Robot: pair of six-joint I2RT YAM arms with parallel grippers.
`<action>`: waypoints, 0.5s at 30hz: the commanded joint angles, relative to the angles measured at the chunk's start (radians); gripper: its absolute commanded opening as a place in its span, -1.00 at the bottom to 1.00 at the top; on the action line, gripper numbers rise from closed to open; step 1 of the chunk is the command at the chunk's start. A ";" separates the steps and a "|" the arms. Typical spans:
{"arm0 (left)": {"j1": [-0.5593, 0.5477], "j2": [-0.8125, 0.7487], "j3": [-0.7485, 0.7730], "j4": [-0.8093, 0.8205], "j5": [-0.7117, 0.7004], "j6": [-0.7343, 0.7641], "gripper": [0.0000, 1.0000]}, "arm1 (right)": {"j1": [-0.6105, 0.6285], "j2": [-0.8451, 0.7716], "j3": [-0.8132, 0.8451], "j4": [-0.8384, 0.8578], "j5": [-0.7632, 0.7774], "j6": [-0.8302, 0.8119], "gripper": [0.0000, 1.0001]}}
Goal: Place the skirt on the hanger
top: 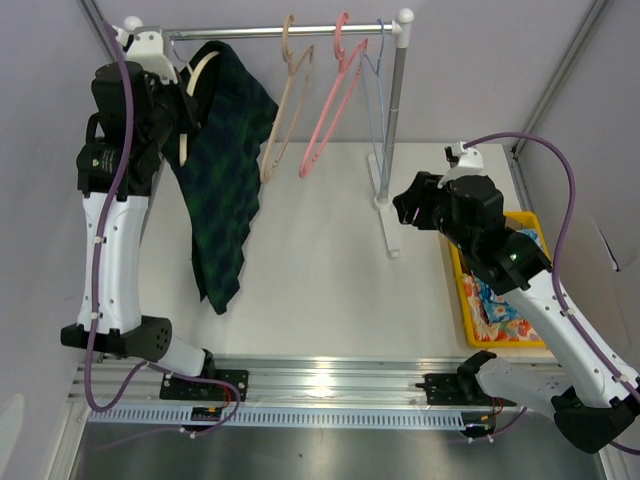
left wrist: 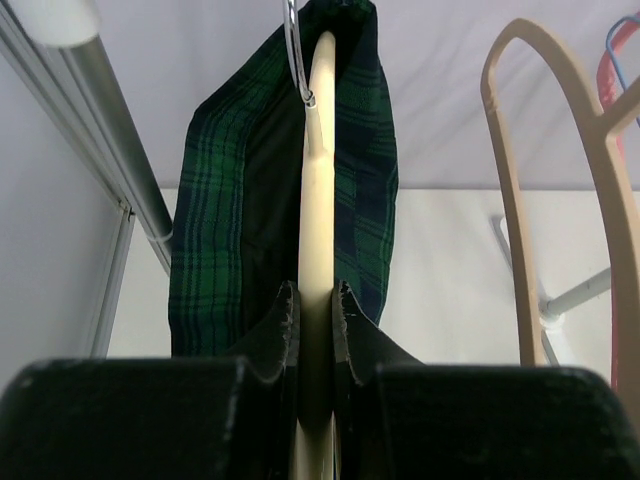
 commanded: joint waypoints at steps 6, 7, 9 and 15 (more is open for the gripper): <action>0.023 0.035 0.123 0.195 0.013 -0.007 -1.00 | -0.017 0.005 0.030 0.072 -0.055 -0.044 0.16; 0.025 0.039 0.125 0.203 0.012 -0.009 -1.00 | -0.023 0.008 0.031 0.075 -0.062 -0.049 0.16; 0.032 0.042 0.120 0.229 0.009 -0.012 -1.00 | -0.028 0.017 0.036 0.075 -0.069 -0.054 0.16; 0.043 0.049 0.149 0.258 0.027 -0.010 -1.00 | -0.037 0.026 0.038 0.081 -0.088 -0.058 0.15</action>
